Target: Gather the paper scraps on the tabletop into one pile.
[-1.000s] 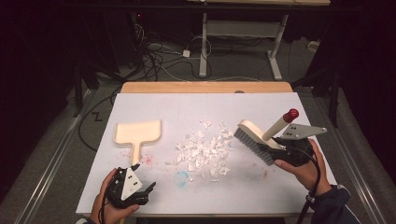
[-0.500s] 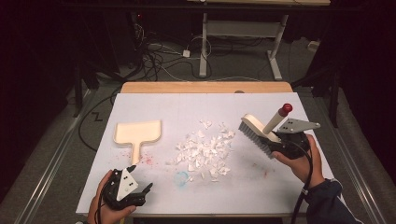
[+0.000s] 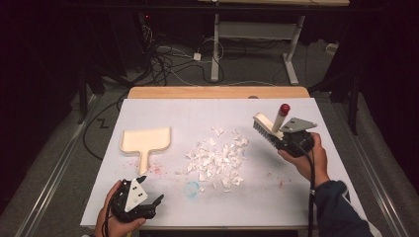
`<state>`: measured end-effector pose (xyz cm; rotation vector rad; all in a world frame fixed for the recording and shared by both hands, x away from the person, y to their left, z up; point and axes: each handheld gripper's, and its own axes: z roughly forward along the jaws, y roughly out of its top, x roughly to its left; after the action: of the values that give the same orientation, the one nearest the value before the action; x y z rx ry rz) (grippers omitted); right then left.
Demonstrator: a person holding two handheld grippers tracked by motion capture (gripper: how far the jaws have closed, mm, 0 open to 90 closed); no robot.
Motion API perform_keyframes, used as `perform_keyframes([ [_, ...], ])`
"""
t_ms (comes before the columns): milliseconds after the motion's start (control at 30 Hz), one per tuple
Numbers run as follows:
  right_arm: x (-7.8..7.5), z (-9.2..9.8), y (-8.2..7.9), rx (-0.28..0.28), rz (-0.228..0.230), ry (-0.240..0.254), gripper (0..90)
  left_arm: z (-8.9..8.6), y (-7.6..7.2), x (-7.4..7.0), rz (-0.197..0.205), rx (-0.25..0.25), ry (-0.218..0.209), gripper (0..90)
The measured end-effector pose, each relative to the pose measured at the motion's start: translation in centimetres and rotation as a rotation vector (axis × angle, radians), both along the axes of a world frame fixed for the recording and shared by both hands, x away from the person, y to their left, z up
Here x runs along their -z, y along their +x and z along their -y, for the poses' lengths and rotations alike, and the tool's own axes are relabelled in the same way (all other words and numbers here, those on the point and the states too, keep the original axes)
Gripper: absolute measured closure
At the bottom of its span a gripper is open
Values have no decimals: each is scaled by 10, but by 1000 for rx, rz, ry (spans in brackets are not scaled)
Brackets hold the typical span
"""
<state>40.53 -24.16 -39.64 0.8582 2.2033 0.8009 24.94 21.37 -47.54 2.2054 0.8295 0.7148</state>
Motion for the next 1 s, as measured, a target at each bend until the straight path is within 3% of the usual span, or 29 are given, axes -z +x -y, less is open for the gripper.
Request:
perform_keyframes([
  [100, 9, -16, 19, 4, -4, -49, 677, 1, -1, 0, 3, 2, 0, 193],
  [133, 14, -27, 30, 16, -1, -95, 677, 1, 0, 0, 2, 5, 2, 193],
  [167, 14, -27, 30, 16, -1, -95, 677, 1, 0, -1, 2, 8, 5, 193],
  [200, 21, -38, 40, 19, -4, -149, 677, 2, -1, -1, 4, 11, 6, 193],
  [267, 24, -43, 43, 27, -8, -162, 678, 3, -2, 0, -8, 7, 12, 193],
  [367, 33, -56, 46, -11, -37, -157, 678, 1, -3, 1, -8, 11, 17, 193],
  [400, 36, -65, 43, -40, -22, -205, 678, 0, -3, 1, -8, 9, 20, 193],
  [433, 36, -65, 43, -40, -22, -205, 678, 0, -3, 1, -6, 9, 19, 193],
  [500, 39, -72, 35, -94, -29, -188, 677, -1, -4, 1, -5, 3, 13, 193],
  [600, 40, -74, 26, -131, -28, -176, 677, -1, -5, 1, -2, -6, 13, 193],
  [667, 40, -76, 7, -197, -34, -158, 676, -1, -4, 0, -3, -7, 14, 193],
  [767, 39, -78, -7, -242, -33, -160, 677, -2, -4, 0, -5, -7, 13, 193],
  [800, 37, -79, -21, -288, -44, -140, 677, -1, -4, 0, -4, -6, 13, 193],
  [1000, 32, -78, -56, -373, -52, -121, 677, 1, -4, 0, -7, 0, 13, 193],
])
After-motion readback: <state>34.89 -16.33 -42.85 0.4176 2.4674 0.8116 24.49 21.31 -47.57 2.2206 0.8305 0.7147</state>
